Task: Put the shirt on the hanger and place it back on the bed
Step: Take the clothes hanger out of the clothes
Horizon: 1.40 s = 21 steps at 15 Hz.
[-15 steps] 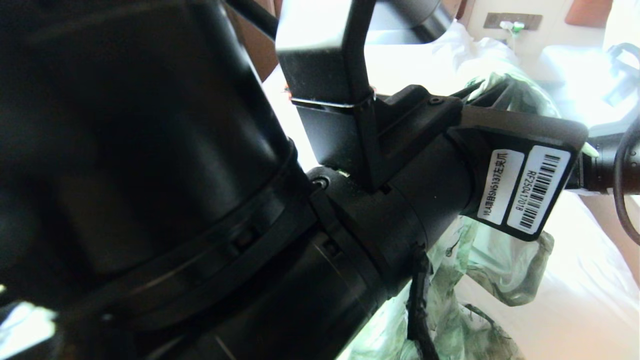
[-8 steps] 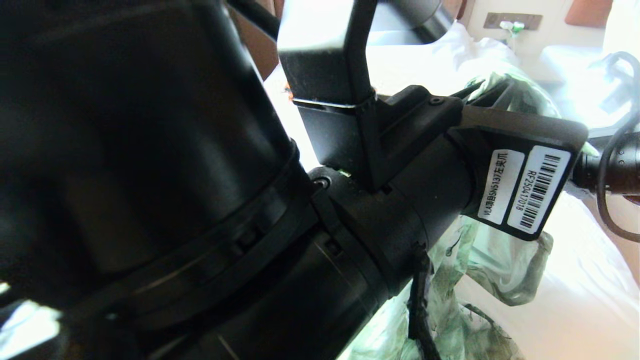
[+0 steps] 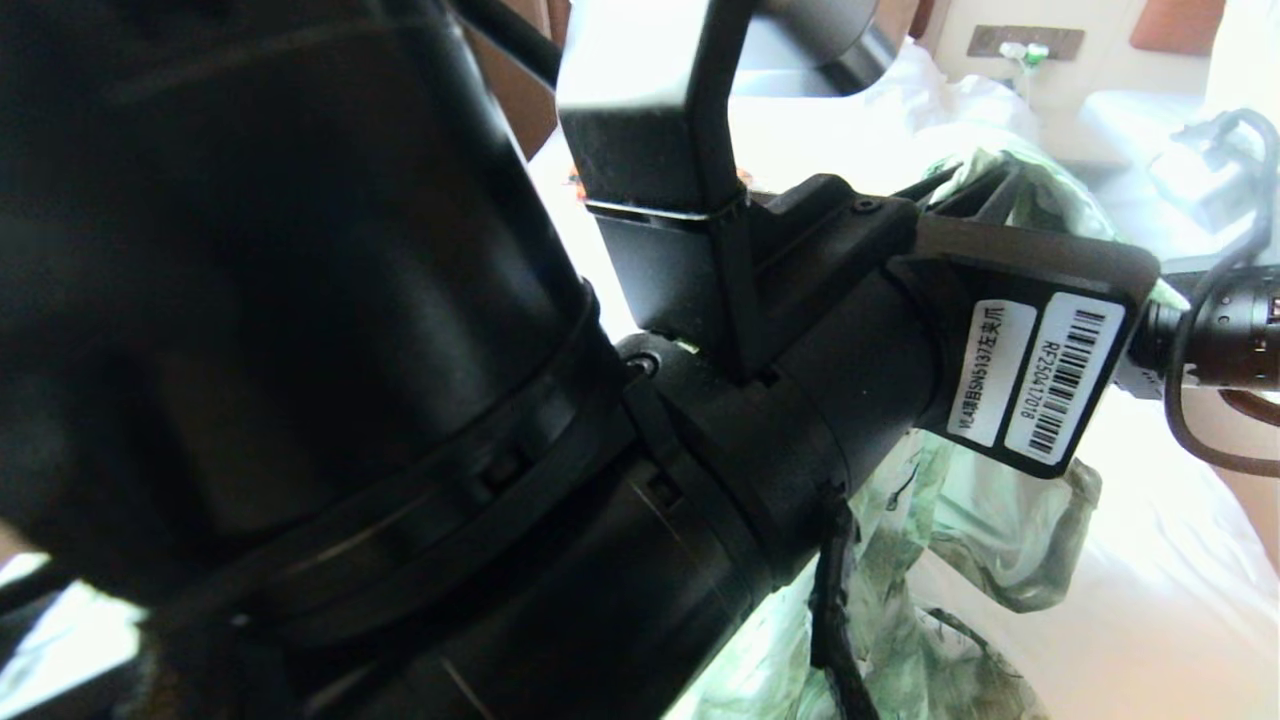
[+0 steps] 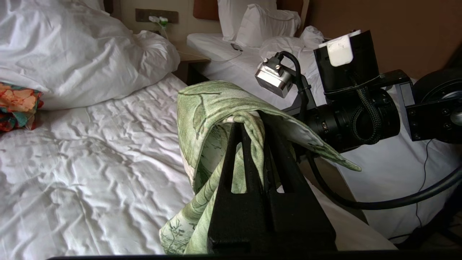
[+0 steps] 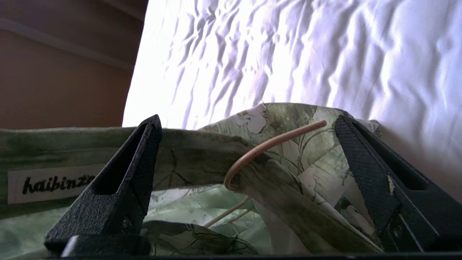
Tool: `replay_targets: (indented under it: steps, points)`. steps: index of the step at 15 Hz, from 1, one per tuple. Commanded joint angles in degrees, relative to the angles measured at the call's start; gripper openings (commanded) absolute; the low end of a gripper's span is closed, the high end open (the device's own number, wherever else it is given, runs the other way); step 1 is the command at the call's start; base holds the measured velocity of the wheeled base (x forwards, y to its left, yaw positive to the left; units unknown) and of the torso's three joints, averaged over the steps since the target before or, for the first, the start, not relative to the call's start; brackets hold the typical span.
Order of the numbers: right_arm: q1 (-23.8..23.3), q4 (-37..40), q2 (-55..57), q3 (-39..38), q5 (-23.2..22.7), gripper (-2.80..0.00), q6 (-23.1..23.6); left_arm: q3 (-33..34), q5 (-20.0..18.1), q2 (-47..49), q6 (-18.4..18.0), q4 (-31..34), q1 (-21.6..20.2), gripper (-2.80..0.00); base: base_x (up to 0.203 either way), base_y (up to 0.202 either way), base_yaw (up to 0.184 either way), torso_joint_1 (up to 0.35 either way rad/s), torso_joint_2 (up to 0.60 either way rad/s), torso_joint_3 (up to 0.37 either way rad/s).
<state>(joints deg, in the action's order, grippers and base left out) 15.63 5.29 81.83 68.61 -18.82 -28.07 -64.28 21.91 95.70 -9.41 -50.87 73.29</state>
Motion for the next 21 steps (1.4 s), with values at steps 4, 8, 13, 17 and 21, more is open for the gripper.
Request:
replay_targets:
  steps: [4, 8, 13, 17, 21]
  points:
    - [1.0, -1.7, 2.6, -0.3, 0.8, 0.0, -1.6, -0.2, 0.1, 0.2, -0.1, -0.3, 0.0, -2.8, 0.0, 0.0, 0.0, 0.0, 0.0, 0.0]
    - [1.5, -4.4, 4.6, -0.3, 1.7, 0.0, -3.5, -0.3, 0.1, 0.1, -0.1, -0.3, 0.0, -2.8, 0.0, 0.0, 0.0, 0.0, 0.0, 0.0]
    - [3.4, -6.2, 6.1, 0.0, 1.8, 0.0, -4.9, -0.2, 0.1, -0.1, -0.1, -0.4, 0.0, -2.8, 0.0, 0.0, 0.0, 0.0, 0.0, 0.0]
    - [4.8, -7.0, 6.6, 0.2, 4.8, 0.0, -5.1, -0.2, 0.1, -0.1, -0.1, -0.4, 0.0, -2.8, 0.0, 0.0, 0.0, 0.0, 0.0, 0.0]
    - [4.9, -8.3, 6.5, 0.1, 5.0, -2.8, -5.1, -0.2, 0.1, -0.1, -0.1, -0.4, 0.0, -2.8, 0.0, 0.0, 0.0, 0.0, 0.0, 0.0]
